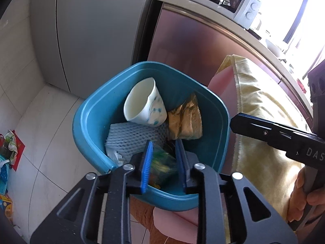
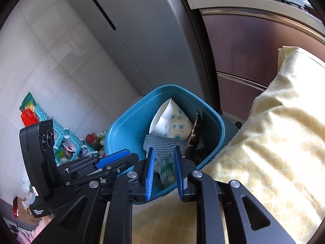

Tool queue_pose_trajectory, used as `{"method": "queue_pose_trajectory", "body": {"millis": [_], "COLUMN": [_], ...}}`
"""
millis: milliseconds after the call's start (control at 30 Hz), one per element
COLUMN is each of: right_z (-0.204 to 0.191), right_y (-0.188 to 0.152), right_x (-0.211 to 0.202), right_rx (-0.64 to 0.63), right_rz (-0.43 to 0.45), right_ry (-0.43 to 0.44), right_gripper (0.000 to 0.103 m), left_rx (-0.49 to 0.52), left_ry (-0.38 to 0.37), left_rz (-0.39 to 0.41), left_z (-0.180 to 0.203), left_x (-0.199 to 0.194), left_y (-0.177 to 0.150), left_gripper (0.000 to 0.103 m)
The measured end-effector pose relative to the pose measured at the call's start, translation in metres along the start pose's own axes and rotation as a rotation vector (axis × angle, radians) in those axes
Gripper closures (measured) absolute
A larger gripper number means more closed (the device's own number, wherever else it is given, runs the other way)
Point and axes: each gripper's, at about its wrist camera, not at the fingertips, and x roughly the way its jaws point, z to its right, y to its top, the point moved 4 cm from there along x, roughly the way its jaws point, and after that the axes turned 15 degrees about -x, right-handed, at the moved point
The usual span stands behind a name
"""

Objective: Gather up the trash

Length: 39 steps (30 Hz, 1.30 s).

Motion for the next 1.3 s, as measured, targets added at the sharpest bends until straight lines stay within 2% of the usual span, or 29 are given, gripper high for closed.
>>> {"method": "queue_pose_trajectory", "body": {"millis": [133, 200, 267, 333, 400, 433, 533, 667, 767, 867, 1000, 1100, 1300], "right_z": [0.007, 0.008, 0.008, 0.009, 0.011, 0.013, 0.016, 0.018, 0.018, 0.021, 0.03, 0.032, 0.033], "right_y": [-0.007, -0.011, -0.017, -0.024, -0.033, -0.038, -0.052, -0.074, -0.092, -0.111, -0.132, -0.147, -0.174], "right_x": [-0.019, -0.031, -0.047, -0.065, -0.085, -0.095, -0.124, -0.165, -0.189, -0.214, -0.243, -0.262, -0.289], "right_rx": [0.008, 0.01, -0.003, -0.02, -0.025, -0.03, -0.047, -0.061, -0.061, -0.04, 0.009, 0.03, 0.065], "right_rz": [0.043, 0.07, 0.103, 0.138, 0.177, 0.196, 0.252, 0.329, 0.382, 0.423, 0.468, 0.493, 0.528], "right_ry": [0.004, -0.003, -0.01, -0.035, -0.085, -0.107, -0.196, -0.352, -0.445, -0.542, -0.626, -0.704, -0.802], "right_gripper": [0.08, 0.074, 0.067, 0.059, 0.052, 0.049, 0.034, 0.011, 0.007, 0.007, 0.007, 0.007, 0.007], "left_rx": [0.021, 0.042, 0.063, 0.094, 0.125, 0.133, 0.164, 0.176, 0.202, 0.241, 0.293, 0.317, 0.332], "left_ry": [-0.034, -0.061, -0.082, -0.097, -0.115, -0.122, -0.136, -0.14, -0.154, -0.169, -0.195, -0.223, -0.242], "left_rz": [0.026, 0.052, 0.08, 0.118, 0.153, 0.166, 0.219, 0.276, 0.306, 0.335, 0.373, 0.37, 0.374], "left_z": [0.008, 0.016, 0.025, 0.035, 0.046, 0.05, 0.067, 0.09, 0.111, 0.133, 0.163, 0.181, 0.206], "left_x": [-0.015, -0.026, -0.039, -0.052, -0.064, -0.069, -0.083, -0.094, -0.101, -0.108, -0.114, -0.115, -0.117], "left_y": [-0.002, -0.004, -0.006, -0.008, -0.012, -0.015, -0.025, -0.039, -0.05, -0.063, -0.079, -0.09, -0.107], "left_gripper": [0.069, 0.061, 0.047, 0.039, 0.029, 0.02, 0.005, 0.005, 0.005, 0.005, 0.005, 0.005, 0.005]}}
